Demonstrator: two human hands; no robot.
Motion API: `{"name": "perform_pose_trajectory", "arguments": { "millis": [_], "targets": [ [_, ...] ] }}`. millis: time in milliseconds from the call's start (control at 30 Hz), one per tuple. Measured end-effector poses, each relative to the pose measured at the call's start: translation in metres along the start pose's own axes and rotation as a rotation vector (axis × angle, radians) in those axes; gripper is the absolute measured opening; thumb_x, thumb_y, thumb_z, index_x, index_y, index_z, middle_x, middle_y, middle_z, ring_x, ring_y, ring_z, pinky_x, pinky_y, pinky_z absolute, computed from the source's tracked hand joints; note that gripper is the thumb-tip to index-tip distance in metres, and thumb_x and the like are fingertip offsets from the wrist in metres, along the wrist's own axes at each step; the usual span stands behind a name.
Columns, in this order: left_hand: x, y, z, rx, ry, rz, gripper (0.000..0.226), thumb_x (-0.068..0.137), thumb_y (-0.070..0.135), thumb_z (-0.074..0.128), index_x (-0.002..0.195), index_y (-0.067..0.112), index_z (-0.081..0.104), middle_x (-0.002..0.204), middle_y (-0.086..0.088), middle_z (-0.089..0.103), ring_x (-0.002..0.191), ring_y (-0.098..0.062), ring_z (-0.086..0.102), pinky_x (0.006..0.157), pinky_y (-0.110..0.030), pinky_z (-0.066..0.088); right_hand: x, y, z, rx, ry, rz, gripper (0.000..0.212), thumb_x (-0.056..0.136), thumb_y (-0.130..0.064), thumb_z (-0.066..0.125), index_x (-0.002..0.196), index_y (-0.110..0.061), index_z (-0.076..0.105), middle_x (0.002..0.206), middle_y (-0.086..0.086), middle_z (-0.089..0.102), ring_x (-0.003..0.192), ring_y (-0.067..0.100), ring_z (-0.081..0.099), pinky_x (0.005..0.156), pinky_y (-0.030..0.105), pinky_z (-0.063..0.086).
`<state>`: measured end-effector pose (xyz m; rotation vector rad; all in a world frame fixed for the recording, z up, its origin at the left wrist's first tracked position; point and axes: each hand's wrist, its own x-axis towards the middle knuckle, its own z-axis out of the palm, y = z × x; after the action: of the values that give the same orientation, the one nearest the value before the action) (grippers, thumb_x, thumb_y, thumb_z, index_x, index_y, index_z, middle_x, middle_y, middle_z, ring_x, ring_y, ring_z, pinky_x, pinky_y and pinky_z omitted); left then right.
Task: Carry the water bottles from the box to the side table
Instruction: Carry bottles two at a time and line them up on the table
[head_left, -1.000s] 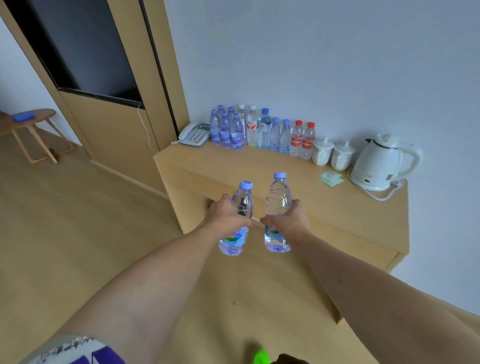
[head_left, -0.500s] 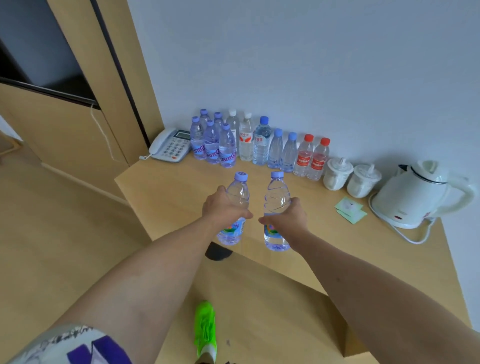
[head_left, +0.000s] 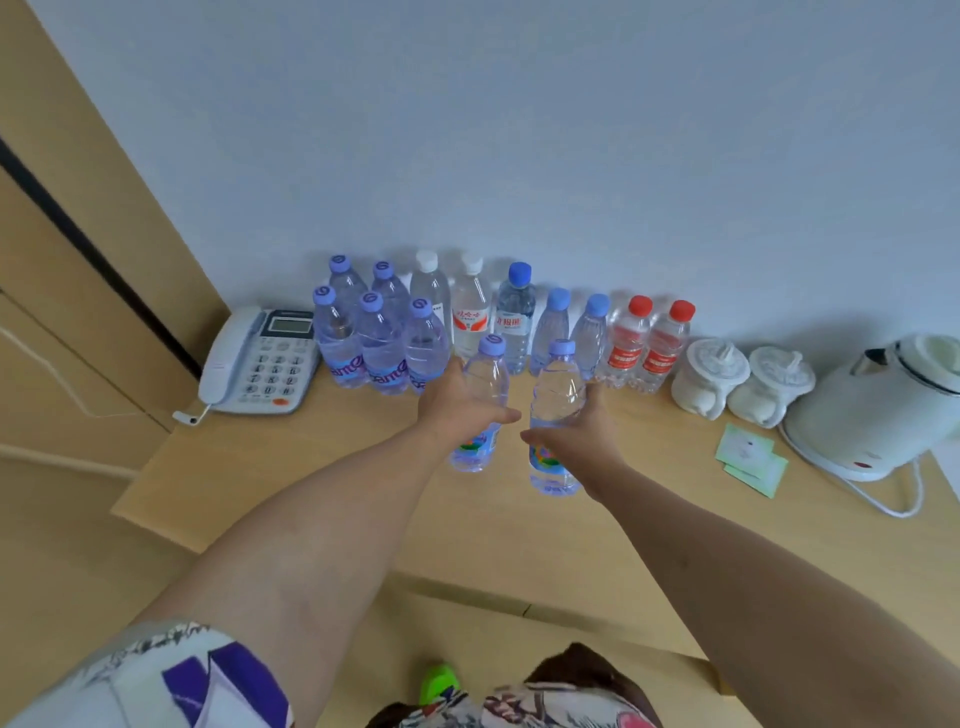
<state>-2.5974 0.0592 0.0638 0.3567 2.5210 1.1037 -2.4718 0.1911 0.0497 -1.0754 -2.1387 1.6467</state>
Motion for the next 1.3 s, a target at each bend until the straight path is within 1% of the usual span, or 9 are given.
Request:
{"name": "perform_pose_trajectory", "arguments": {
  "millis": [67,200,367,567,800,900,1000,1167,1300],
  "targets": [
    [0.017,0.000,0.002,0.005,-0.009,-0.012,0.093,0.037,0.063,0.084,0.113,0.024,0.047,0.102,0.011,0.057,0.095,-0.017,0.056,0.072,-0.030,0.039,0.014,0.000,0.007,-0.037,0.014,0.004,0.079,0.050,-0.019,0.093,0.111,-0.034,0.044,0.097,-0.015,0.061,0.084,0.001,0.063,0.062,0.020,0.049],
    [0.048,-0.001,0.010,-0.037,-0.026,-0.033,0.094,0.043,0.058,0.088,0.121,0.024,0.047,0.118,0.006,0.060,0.100,-0.016,0.056,0.075,-0.029,0.041,0.050,-0.002,0.017,-0.107,0.011,0.021,0.085,0.047,-0.022,0.093,0.116,-0.026,0.043,0.103,-0.002,0.061,0.096,0.022,0.063,0.084,0.045,0.056],
    [0.076,-0.001,0.022,-0.024,-0.022,-0.046,0.100,0.047,0.058,0.091,0.129,0.021,0.047,0.127,0.003,0.062,0.114,-0.021,0.058,0.084,-0.033,0.046,0.086,-0.003,0.025,-0.157,-0.001,-0.010,0.089,0.051,-0.018,0.094,0.123,-0.025,0.043,0.115,0.002,0.061,0.107,0.026,0.060,0.092,0.049,0.053],
    [0.095,0.007,0.027,-0.013,-0.003,0.019,0.092,0.044,0.052,0.095,0.119,0.025,0.049,0.108,0.012,0.063,0.104,-0.018,0.063,0.080,-0.029,0.047,0.107,-0.012,0.024,-0.191,-0.030,-0.046,0.077,0.054,-0.021,0.093,0.115,-0.038,0.049,0.104,-0.015,0.066,0.099,0.018,0.065,0.076,0.034,0.053],
    [0.105,0.028,0.011,0.158,-0.116,0.116,0.089,0.056,0.047,0.091,0.130,0.024,0.048,0.109,0.009,0.058,0.096,-0.014,0.053,0.079,-0.029,0.043,0.108,-0.018,0.021,-0.223,-0.070,-0.035,0.081,0.057,-0.011,0.090,0.125,-0.025,0.048,0.109,0.000,0.067,0.100,0.026,0.066,0.083,0.048,0.057],
    [0.107,0.042,-0.004,0.196,-0.204,0.107,0.065,0.060,0.034,0.090,0.114,0.024,0.055,0.108,0.007,0.060,0.099,-0.017,0.058,0.081,-0.032,0.051,0.106,-0.022,0.017,-0.232,-0.089,-0.016,0.082,0.056,-0.015,0.092,0.123,-0.020,0.046,0.111,0.002,0.064,0.102,0.026,0.064,0.086,0.048,0.056],
    [0.105,0.057,-0.017,0.290,-0.252,0.154,0.046,0.061,0.022,0.088,0.097,0.020,0.060,0.100,0.000,0.065,0.092,-0.022,0.063,0.073,-0.033,0.058,0.106,-0.030,0.010,-0.220,-0.057,-0.067,0.073,0.057,-0.039,0.094,0.115,-0.024,0.053,0.107,-0.005,0.066,0.097,0.017,0.064,0.084,0.041,0.055],
    [0.102,0.065,-0.033,0.387,-0.268,0.194,0.042,0.057,0.022,0.091,0.091,0.015,0.067,0.091,-0.003,0.063,0.081,-0.023,0.064,0.056,-0.030,0.057,0.107,-0.048,0.000,-0.489,-0.005,-0.112,0.062,0.060,-0.075,0.073,0.087,-0.024,0.052,0.090,0.002,0.061,0.076,0.019,0.060,0.057,0.033,0.045],
    [0.099,0.067,-0.038,0.488,-0.130,0.273,0.045,0.058,0.029,0.091,0.063,0.013,0.049,0.063,0.000,0.050,0.062,-0.023,0.051,0.047,-0.027,0.033,0.108,-0.061,0.002,-0.574,0.021,-0.099,0.057,0.065,-0.057,0.085,0.069,-0.018,0.044,0.068,0.000,0.050,0.064,0.018,0.051,0.051,0.029,0.034]
  ]
}}
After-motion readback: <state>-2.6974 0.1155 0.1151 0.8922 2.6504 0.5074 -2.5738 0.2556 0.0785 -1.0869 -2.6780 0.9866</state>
